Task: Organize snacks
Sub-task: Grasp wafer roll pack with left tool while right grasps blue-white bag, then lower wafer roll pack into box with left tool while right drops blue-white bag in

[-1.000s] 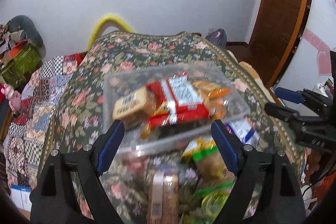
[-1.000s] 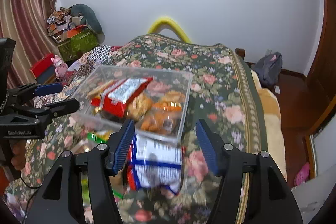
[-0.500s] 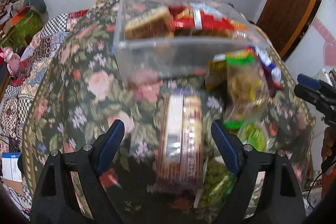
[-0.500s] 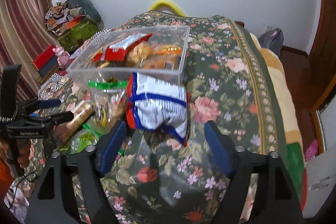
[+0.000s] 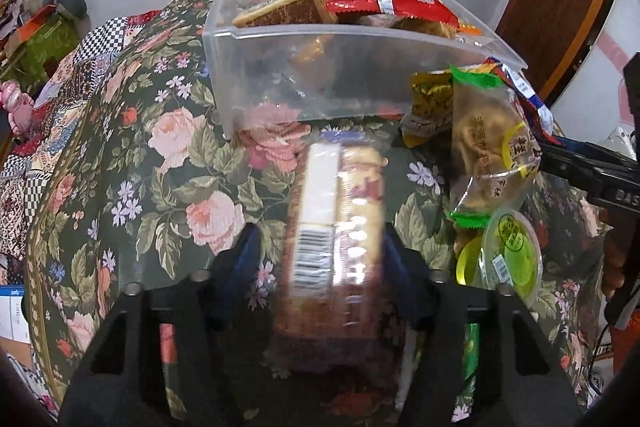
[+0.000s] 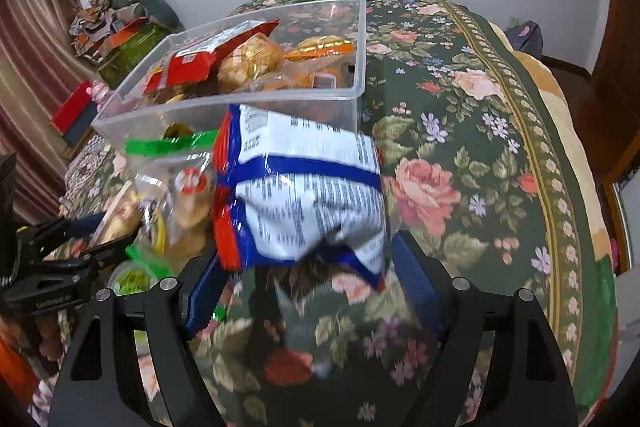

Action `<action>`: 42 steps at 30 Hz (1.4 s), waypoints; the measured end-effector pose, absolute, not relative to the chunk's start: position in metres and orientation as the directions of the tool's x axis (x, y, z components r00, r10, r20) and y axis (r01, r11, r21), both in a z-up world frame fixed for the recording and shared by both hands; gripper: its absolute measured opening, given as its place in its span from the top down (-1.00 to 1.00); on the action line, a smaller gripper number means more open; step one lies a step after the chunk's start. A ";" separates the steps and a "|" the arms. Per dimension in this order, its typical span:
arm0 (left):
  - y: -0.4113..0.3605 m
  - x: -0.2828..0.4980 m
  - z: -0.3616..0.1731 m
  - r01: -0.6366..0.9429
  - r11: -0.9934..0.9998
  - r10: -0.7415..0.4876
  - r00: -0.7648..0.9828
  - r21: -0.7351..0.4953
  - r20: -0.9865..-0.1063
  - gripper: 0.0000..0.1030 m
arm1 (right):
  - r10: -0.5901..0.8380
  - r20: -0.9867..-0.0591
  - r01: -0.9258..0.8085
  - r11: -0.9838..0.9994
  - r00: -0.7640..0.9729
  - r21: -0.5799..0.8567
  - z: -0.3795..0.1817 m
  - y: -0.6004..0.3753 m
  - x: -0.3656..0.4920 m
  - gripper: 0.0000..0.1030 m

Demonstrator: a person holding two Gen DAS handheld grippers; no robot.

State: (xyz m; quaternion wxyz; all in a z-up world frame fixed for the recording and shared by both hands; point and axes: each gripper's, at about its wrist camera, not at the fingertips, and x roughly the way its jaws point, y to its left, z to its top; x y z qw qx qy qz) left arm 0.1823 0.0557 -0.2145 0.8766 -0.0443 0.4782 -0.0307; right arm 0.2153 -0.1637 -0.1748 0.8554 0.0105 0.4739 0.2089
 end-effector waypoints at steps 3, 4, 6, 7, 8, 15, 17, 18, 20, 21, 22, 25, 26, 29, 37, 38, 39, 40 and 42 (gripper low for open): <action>0.060 0.186 -0.215 0.002 0.993 -0.099 0.551 -0.118 -0.829 0.12 | 0.357 -0.801 -0.339 0.918 0.480 0.205 -0.175 -0.160 0.220 -0.49; 0.061 0.186 -0.216 -0.002 0.992 -0.101 0.554 -0.123 -0.826 0.12 | 0.355 -0.800 -0.338 0.919 0.483 0.204 -0.175 -0.159 0.220 -0.49; 0.063 0.187 -0.217 -0.005 0.992 -0.103 0.562 -0.128 -0.821 0.12 | 0.360 -0.798 -0.342 0.917 0.482 0.207 -0.175 -0.157 0.222 -0.49; 0.060 0.185 -0.215 -0.003 0.992 -0.100 0.565 -0.124 -0.819 0.12 | 0.365 -0.798 -0.345 0.915 0.479 0.212 -0.175 -0.156 0.223 -0.46; 0.059 0.184 -0.214 -0.001 0.993 -0.097 0.568 -0.118 -0.818 0.12 | 0.365 -0.796 -0.343 0.915 0.483 0.212 -0.174 -0.156 0.222 -0.44; 0.058 0.172 -0.206 0.000 0.994 -0.089 0.581 -0.109 -0.809 0.12 | 0.365 -0.784 -0.348 0.915 0.501 0.203 -0.171 -0.159 0.217 -0.23; 0.058 0.169 -0.201 0.000 0.993 -0.092 0.589 -0.114 -0.803 0.12 | 0.362 -0.784 -0.348 0.916 0.505 0.199 -0.170 -0.160 0.216 -0.20; 0.058 0.167 -0.197 0.000 0.993 -0.094 0.595 -0.117 -0.798 0.12 | 0.365 -0.782 -0.349 0.915 0.505 0.202 -0.169 -0.161 0.215 -0.19; 0.059 0.164 -0.189 0.001 0.993 -0.094 0.607 -0.117 -0.789 0.12 | 0.369 -0.778 -0.347 0.915 0.508 0.208 -0.166 -0.164 0.213 -0.18; 0.060 0.163 -0.186 0.002 0.993 -0.095 0.613 -0.119 -0.784 0.12 | 0.372 -0.775 -0.345 0.915 0.512 0.211 -0.165 -0.166 0.212 -0.18; 0.061 0.161 -0.182 0.002 0.993 -0.097 0.620 -0.121 -0.779 0.12 | 0.373 -0.772 -0.342 0.915 0.515 0.214 -0.163 -0.168 0.211 -0.17; 0.063 0.158 -0.168 0.003 0.992 -0.099 0.643 -0.126 -0.759 0.12 | 0.376 -0.761 -0.336 0.916 0.529 0.219 -0.155 -0.174 0.208 -0.17; 0.064 0.158 -0.163 0.004 0.992 -0.099 0.651 -0.127 -0.752 0.12 | 0.376 -0.757 -0.334 0.917 0.534 0.220 -0.152 -0.176 0.207 -0.17; 0.063 0.159 -0.148 0.010 0.992 -0.102 0.672 -0.129 -0.733 0.12 | 0.378 -0.742 -0.335 0.917 0.554 0.217 -0.141 -0.180 0.205 -0.17; 0.063 0.174 -0.121 0.010 0.991 -0.102 0.710 -0.135 -0.696 0.12 | 0.388 -0.693 -0.352 0.914 0.608 0.202 -0.113 -0.178 0.212 -0.17; 0.064 0.178 -0.118 0.009 0.991 -0.101 0.716 -0.135 -0.691 0.12 | 0.390 -0.687 -0.356 0.913 0.613 0.201 -0.110 -0.177 0.213 -0.17; 0.064 0.180 -0.116 0.008 0.991 -0.099 0.720 -0.135 -0.687 0.12 | 0.392 -0.681 -0.359 0.912 0.618 0.199 -0.107 -0.175 0.216 -0.17; 0.067 0.185 -0.114 0.007 0.991 -0.098 0.723 -0.135 -0.683 0.12 | 0.394 -0.677 -0.361 0.911 0.622 0.198 -0.106 -0.174 0.218 -0.17; 0.068 0.193 -0.110 0.005 0.991 -0.095 0.729 -0.134 -0.678 0.12 | 0.397 -0.667 -0.367 0.910 0.630 0.195 -0.102 -0.171 0.223 -0.17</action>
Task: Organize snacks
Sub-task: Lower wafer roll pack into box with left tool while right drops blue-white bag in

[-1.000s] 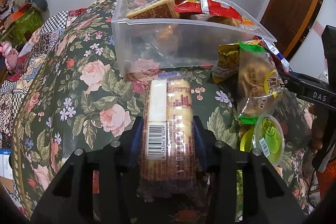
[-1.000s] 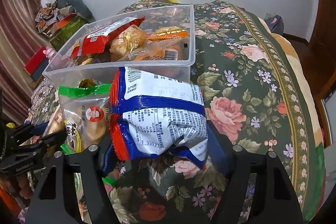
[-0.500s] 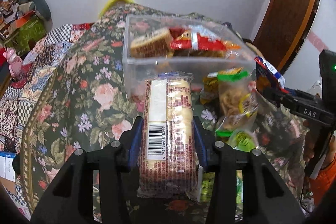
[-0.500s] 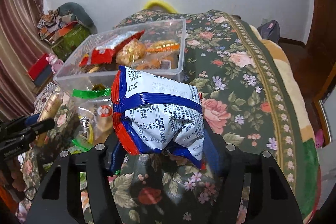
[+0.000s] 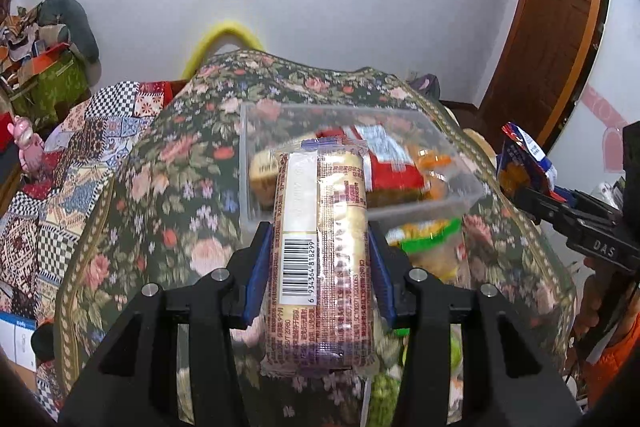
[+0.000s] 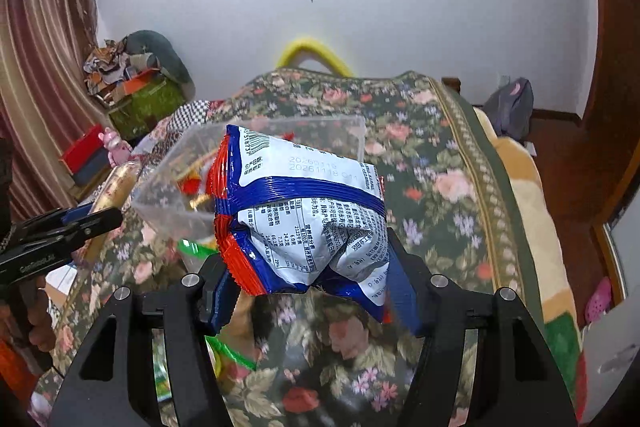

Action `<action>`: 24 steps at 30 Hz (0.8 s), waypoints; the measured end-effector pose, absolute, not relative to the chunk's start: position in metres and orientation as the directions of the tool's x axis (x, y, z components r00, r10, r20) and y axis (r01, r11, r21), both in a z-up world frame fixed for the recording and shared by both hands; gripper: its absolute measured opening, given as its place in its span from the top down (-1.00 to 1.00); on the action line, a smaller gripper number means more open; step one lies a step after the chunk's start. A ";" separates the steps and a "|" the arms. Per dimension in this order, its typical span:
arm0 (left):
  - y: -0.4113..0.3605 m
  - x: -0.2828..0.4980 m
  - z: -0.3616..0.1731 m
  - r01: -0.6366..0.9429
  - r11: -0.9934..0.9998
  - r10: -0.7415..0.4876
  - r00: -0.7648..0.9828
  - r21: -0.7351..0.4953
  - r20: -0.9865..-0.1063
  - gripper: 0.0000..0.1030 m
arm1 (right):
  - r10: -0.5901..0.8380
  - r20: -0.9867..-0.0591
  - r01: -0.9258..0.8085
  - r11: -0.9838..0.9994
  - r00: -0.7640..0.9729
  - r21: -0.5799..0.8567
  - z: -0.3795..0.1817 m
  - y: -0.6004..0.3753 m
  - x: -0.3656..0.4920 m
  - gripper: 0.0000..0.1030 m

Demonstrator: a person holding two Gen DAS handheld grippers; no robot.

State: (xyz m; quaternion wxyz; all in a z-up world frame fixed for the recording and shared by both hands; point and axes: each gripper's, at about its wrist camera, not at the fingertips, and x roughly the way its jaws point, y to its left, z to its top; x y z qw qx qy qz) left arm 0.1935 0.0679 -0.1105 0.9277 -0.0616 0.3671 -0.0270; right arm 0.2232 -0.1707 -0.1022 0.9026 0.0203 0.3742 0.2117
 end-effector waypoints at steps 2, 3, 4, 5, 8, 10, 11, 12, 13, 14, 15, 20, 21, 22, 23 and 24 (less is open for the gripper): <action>0.069 0.203 -0.107 0.000 0.992 -0.088 0.734 -0.129 -0.674 0.12 | 0.401 -0.659 -0.372 0.908 0.637 0.193 -0.099 -0.167 0.229 -0.17; 0.070 0.208 -0.107 0.000 0.992 -0.086 0.735 -0.127 -0.673 0.12 | 0.402 -0.655 -0.374 0.907 0.640 0.191 -0.098 -0.164 0.231 -0.17; 0.070 0.212 -0.106 -0.001 0.992 -0.083 0.735 -0.124 -0.673 0.12 | 0.402 -0.654 -0.376 0.907 0.641 0.189 -0.097 -0.162 0.236 -0.17; 0.072 0.216 -0.106 -0.003 0.993 -0.080 0.734 -0.121 -0.674 0.12 | 0.403 -0.653 -0.378 0.906 0.641 0.188 -0.097 -0.160 0.237 -0.17; 0.075 0.232 -0.108 -0.009 0.993 -0.076 0.727 -0.120 -0.683 0.12 | 0.411 -0.653 -0.388 0.902 0.636 0.189 -0.096 -0.152 0.248 -0.17; 0.077 0.242 -0.110 -0.013 0.993 -0.071 0.723 -0.116 -0.688 0.12 | 0.415 -0.653 -0.394 0.899 0.634 0.190 -0.096 -0.146 0.254 -0.17; 0.078 0.248 -0.110 -0.015 0.993 -0.068 0.721 -0.113 -0.689 0.12 | 0.417 -0.653 -0.397 0.898 0.633 0.189 -0.096 -0.142 0.259 -0.17; 0.078 0.252 -0.111 -0.016 0.994 -0.066 0.721 -0.112 -0.690 0.12 | 0.418 -0.653 -0.399 0.897 0.632 0.188 -0.096 -0.139 0.263 -0.17; 0.079 0.257 -0.112 -0.017 0.994 -0.066 0.719 -0.113 -0.692 0.12 | 0.418 -0.654 -0.401 0.897 0.631 0.187 -0.096 -0.136 0.266 -0.17; 0.080 0.263 -0.113 -0.018 0.993 -0.067 0.717 -0.114 -0.694 0.12 | 0.419 -0.655 -0.403 0.896 0.629 0.185 -0.096 -0.133 0.271 -0.17; 0.080 0.268 -0.115 -0.019 0.993 -0.066 0.714 -0.114 -0.697 0.12 | 0.418 -0.658 -0.404 0.896 0.627 0.183 -0.097 -0.130 0.274 -0.17; 0.083 0.291 -0.124 -0.025 0.994 -0.061 0.699 -0.110 -0.712 0.12 | 0.400 -0.676 -0.403 0.901 0.619 0.164 -0.103 -0.116 0.293 -0.17; 0.084 0.295 -0.127 -0.027 0.993 -0.061 0.695 -0.111 -0.716 0.12 | 0.395 -0.680 -0.401 0.902 0.617 0.160 -0.104 -0.114 0.297 -0.17; 0.085 0.298 -0.128 -0.028 0.993 -0.063 0.691 -0.114 -0.720 0.12 | 0.391 -0.685 -0.399 0.903 0.615 0.157 -0.106 -0.113 0.300 -0.17; 0.087 0.303 -0.131 -0.032 0.992 -0.066 0.686 -0.120 -0.725 0.12 | 0.389 -0.692 -0.397 0.904 0.609 0.158 -0.108 -0.111 0.305 -0.17; 0.088 0.305 -0.133 -0.034 0.991 -0.070 0.681 -0.127 -0.729 0.12 | 0.387 -0.697 -0.396 0.904 0.604 0.159 -0.110 -0.110 0.307 -0.17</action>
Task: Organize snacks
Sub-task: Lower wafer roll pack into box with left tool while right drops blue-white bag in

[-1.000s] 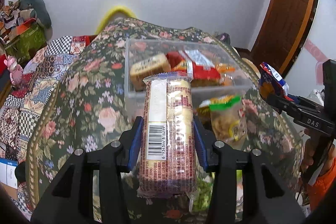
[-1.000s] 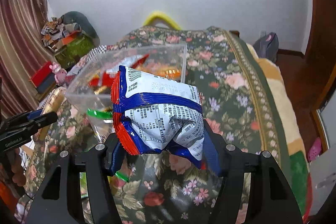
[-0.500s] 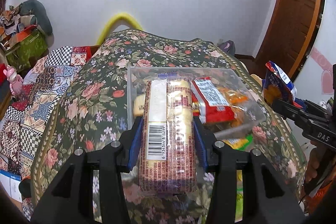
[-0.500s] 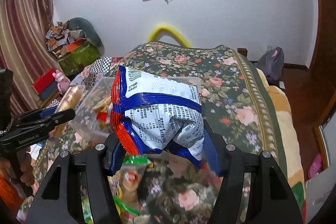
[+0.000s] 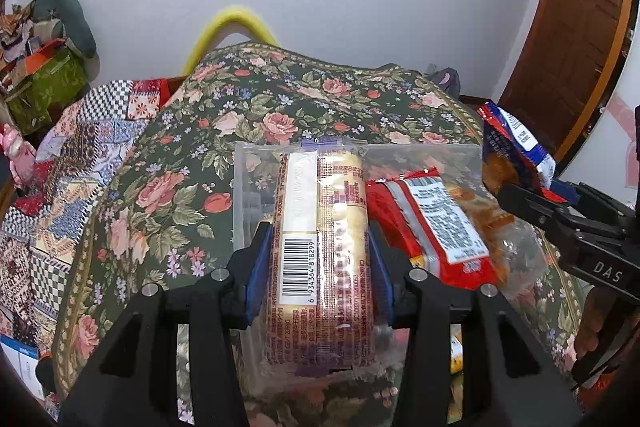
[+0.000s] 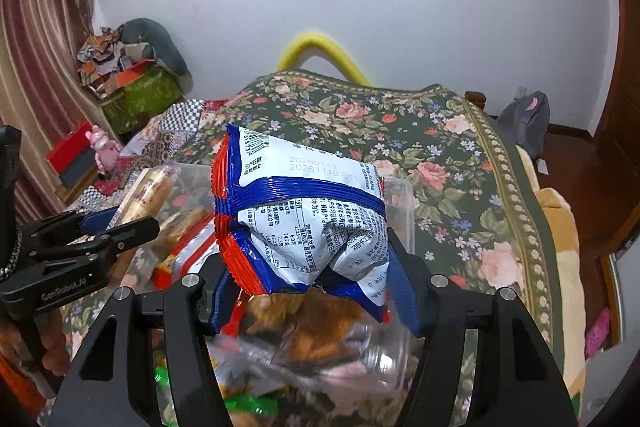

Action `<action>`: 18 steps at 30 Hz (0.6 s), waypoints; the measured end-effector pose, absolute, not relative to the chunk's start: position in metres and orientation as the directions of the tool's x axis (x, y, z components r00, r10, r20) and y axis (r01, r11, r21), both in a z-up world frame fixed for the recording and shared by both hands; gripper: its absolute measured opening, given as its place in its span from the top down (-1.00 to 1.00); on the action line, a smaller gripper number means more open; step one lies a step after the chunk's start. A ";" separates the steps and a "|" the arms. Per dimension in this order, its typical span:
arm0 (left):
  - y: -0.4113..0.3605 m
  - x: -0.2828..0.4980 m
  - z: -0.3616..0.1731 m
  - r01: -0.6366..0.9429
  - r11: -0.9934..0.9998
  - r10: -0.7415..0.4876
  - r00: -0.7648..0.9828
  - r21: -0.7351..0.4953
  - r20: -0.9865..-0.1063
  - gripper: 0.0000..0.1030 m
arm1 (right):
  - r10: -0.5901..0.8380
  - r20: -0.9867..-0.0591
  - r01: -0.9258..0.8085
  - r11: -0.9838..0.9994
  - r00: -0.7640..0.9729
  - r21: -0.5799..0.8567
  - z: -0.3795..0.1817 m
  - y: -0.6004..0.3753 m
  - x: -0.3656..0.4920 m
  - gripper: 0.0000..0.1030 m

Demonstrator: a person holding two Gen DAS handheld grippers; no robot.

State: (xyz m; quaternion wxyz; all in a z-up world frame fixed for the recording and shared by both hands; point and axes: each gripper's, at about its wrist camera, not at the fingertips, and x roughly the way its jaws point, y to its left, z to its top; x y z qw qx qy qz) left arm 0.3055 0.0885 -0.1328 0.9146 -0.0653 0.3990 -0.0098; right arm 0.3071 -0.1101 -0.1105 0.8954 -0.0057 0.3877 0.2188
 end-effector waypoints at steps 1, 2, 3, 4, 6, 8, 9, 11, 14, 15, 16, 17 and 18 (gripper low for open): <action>0.090 0.309 -0.135 -0.036 0.990 -0.075 0.677 -0.135 -0.732 0.12 | 0.385 -0.703 -0.395 0.905 0.598 0.159 -0.112 -0.109 0.310 -0.17; 0.091 0.311 -0.137 -0.040 0.989 -0.078 0.673 -0.142 -0.736 0.12 | 0.379 -0.709 -0.394 0.906 0.594 0.155 -0.115 -0.107 0.313 -0.17; 0.092 0.313 -0.139 -0.045 0.989 -0.076 0.670 -0.143 -0.738 0.12 | 0.374 -0.714 -0.393 0.907 0.592 0.150 -0.117 -0.106 0.314 -0.17; 0.092 0.315 -0.140 -0.048 0.989 -0.074 0.669 -0.142 -0.740 0.12 | 0.369 -0.719 -0.394 0.908 0.589 0.143 -0.118 -0.104 0.314 -0.17; 0.094 0.318 -0.144 -0.055 0.989 -0.068 0.666 -0.139 -0.743 0.12 | 0.363 -0.730 -0.399 0.907 0.579 0.134 -0.123 -0.101 0.316 -0.17; 0.092 0.319 -0.144 -0.054 0.990 -0.058 0.670 -0.127 -0.740 0.12 | 0.351 -0.739 -0.404 0.907 0.575 0.116 -0.126 -0.096 0.318 -0.17; 0.091 0.320 -0.144 -0.054 0.991 -0.055 0.669 -0.123 -0.742 0.12 | 0.346 -0.742 -0.406 0.907 0.574 0.109 -0.127 -0.095 0.318 -0.17; 0.090 0.321 -0.144 -0.056 0.992 -0.048 0.665 -0.114 -0.745 0.12 | 0.341 -0.749 -0.411 0.906 0.568 0.101 -0.127 -0.095 0.318 -0.19; 0.090 0.320 -0.143 -0.063 0.992 -0.042 0.660 -0.111 -0.750 0.08 | 0.333 -0.755 -0.409 0.908 0.564 0.095 -0.125 -0.096 0.318 -0.26; 0.091 0.318 -0.142 -0.064 0.991 -0.043 0.660 -0.114 -0.750 0.05 | 0.330 -0.757 -0.408 0.908 0.564 0.092 -0.123 -0.097 0.316 -0.29; 0.091 0.316 -0.141 -0.066 0.991 -0.043 0.662 -0.115 -0.748 -0.04 | 0.329 -0.758 -0.409 0.908 0.563 0.091 -0.123 -0.098 0.317 -0.31; 0.092 0.314 -0.139 -0.065 0.991 -0.045 0.665 -0.117 -0.745 -0.09 | 0.333 -0.758 -0.412 0.906 0.561 0.092 -0.121 -0.098 0.315 -0.33; 0.091 0.311 -0.136 -0.062 0.991 -0.048 0.669 -0.120 -0.742 -0.10 | 0.334 -0.757 -0.413 0.906 0.562 0.093 -0.119 -0.100 0.313 -0.37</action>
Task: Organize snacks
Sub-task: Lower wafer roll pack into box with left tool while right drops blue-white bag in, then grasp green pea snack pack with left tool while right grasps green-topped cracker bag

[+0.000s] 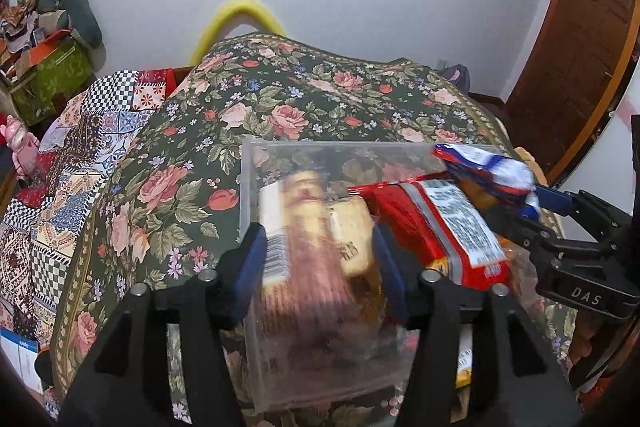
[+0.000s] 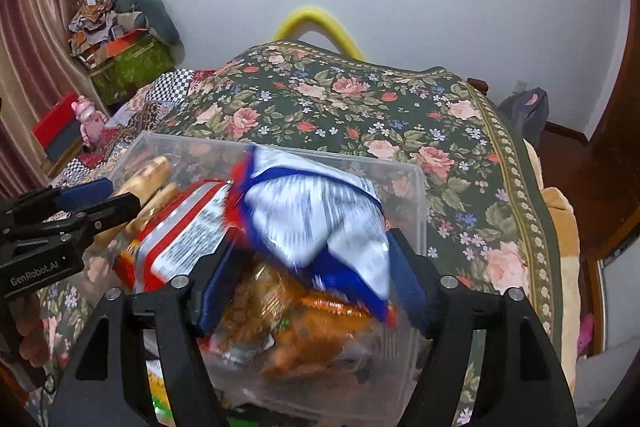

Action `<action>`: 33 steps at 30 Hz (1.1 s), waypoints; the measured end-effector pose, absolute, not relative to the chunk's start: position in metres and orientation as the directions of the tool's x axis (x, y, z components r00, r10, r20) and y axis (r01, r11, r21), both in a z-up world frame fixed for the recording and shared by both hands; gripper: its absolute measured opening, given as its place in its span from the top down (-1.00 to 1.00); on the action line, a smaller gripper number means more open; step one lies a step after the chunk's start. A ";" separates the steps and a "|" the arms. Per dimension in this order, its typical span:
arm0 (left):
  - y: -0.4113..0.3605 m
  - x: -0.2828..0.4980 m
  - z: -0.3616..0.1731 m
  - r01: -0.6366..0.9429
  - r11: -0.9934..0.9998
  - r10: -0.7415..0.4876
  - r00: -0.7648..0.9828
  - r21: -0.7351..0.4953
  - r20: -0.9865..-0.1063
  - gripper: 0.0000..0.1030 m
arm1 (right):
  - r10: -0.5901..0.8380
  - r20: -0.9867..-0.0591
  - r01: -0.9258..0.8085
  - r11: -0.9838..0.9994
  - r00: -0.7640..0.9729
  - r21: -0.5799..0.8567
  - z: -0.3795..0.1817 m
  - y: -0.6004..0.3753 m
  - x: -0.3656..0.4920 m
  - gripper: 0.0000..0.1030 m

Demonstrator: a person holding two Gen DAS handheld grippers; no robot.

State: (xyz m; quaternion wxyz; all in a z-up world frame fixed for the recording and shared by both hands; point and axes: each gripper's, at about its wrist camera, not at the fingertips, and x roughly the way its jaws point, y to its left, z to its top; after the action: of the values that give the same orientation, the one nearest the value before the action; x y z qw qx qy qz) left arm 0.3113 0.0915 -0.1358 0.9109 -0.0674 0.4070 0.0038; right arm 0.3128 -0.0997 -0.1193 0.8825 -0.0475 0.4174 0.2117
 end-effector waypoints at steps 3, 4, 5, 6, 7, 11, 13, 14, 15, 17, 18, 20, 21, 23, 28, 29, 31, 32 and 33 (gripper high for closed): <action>0.088 0.299 -0.125 -0.047 0.993 -0.046 0.683 -0.107 -0.729 -0.11 | 0.343 -0.745 -0.420 0.903 0.573 0.093 -0.112 -0.105 0.305 -0.40; 0.086 0.296 -0.122 -0.041 0.994 -0.045 0.687 -0.101 -0.725 -0.12 | 0.348 -0.740 -0.423 0.901 0.575 0.095 -0.109 -0.108 0.301 -0.40; 0.084 0.290 -0.118 -0.033 0.995 -0.045 0.692 -0.094 -0.721 -0.15 | 0.353 -0.737 -0.425 0.900 0.577 0.098 -0.107 -0.110 0.298 -0.40; 0.082 0.286 -0.115 -0.028 0.996 -0.045 0.695 -0.090 -0.717 -0.17 | 0.358 -0.732 -0.428 0.898 0.580 0.100 -0.104 -0.112 0.294 -0.40; 0.081 0.280 -0.112 -0.021 0.996 -0.046 0.700 -0.085 -0.713 -0.22 | 0.364 -0.725 -0.431 0.897 0.585 0.102 -0.100 -0.115 0.288 -0.40; 0.075 0.260 -0.104 0.004 0.997 -0.058 0.707 -0.078 -0.705 -0.26 | 0.393 -0.706 -0.449 0.886 0.589 0.119 -0.091 -0.121 0.268 -0.40; 0.072 0.249 -0.102 0.014 0.997 -0.065 0.709 -0.078 -0.702 -0.27 | 0.405 -0.697 -0.461 0.879 0.592 0.120 -0.087 -0.122 0.255 -0.40; 0.072 0.244 -0.101 0.016 0.997 -0.067 0.710 -0.079 -0.701 -0.29 | 0.409 -0.695 -0.467 0.877 0.592 0.118 -0.087 -0.122 0.250 -0.40; 0.071 0.238 -0.101 0.019 0.997 -0.070 0.711 -0.081 -0.700 -0.30 | 0.411 -0.693 -0.472 0.874 0.593 0.115 -0.086 -0.122 0.245 -0.40; 0.070 0.228 -0.101 0.022 0.996 -0.078 0.711 -0.088 -0.699 -0.31 | 0.416 -0.690 -0.480 0.870 0.593 0.112 -0.086 -0.122 0.234 -0.40; 0.070 0.224 -0.102 0.024 0.995 -0.082 0.710 -0.092 -0.700 -0.31 | 0.420 -0.690 -0.483 0.868 0.590 0.115 -0.087 -0.123 0.230 -0.40; 0.070 0.215 -0.105 0.025 0.995 -0.085 0.706 -0.095 -0.703 -0.32 | 0.434 -0.694 -0.489 0.862 0.575 0.134 -0.091 -0.123 0.222 -0.40; 0.070 0.211 -0.107 0.024 0.995 -0.085 0.703 -0.097 -0.706 -0.32 | 0.442 -0.698 -0.491 0.859 0.564 0.147 -0.094 -0.124 0.218 -0.43; 0.070 0.203 -0.112 0.025 0.995 -0.087 0.693 -0.097 -0.715 -0.33 | 0.450 -0.709 -0.494 0.854 0.542 0.164 -0.103 -0.123 0.211 -0.44; 0.072 0.187 -0.130 0.019 0.995 -0.083 0.667 -0.095 -0.741 -0.33 | 0.458 -0.746 -0.495 0.846 0.483 0.199 -0.127 -0.118 0.201 -0.44; 0.073 0.185 -0.135 0.018 0.995 -0.087 0.658 -0.100 -0.748 -0.33 | 0.460 -0.755 -0.496 0.844 0.467 0.207 -0.133 -0.116 0.202 -0.44; 0.074 0.181 -0.143 0.017 0.994 -0.092 0.643 -0.106 -0.760 -0.33 | 0.458 -0.765 -0.496 0.843 0.453 0.210 -0.141 -0.112 0.202 -0.44; 0.074 0.179 -0.148 0.015 0.994 -0.091 0.636 -0.105 -0.766 -0.33 | 0.454 -0.771 -0.495 0.844 0.447 0.209 -0.145 -0.110 0.203 -0.44; 0.074 0.178 -0.151 0.014 0.994 -0.090 0.631 -0.105 -0.771 -0.33 | 0.453 -0.775 -0.494 0.843 0.441 0.212 -0.147 -0.109 0.203 -0.44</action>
State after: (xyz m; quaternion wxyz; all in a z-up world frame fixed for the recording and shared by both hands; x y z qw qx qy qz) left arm 0.1776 0.0742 -0.1507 0.9019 -0.0446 0.4287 -0.0287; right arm 0.2033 -0.1086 -0.1475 0.8486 -0.0228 0.4489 0.2789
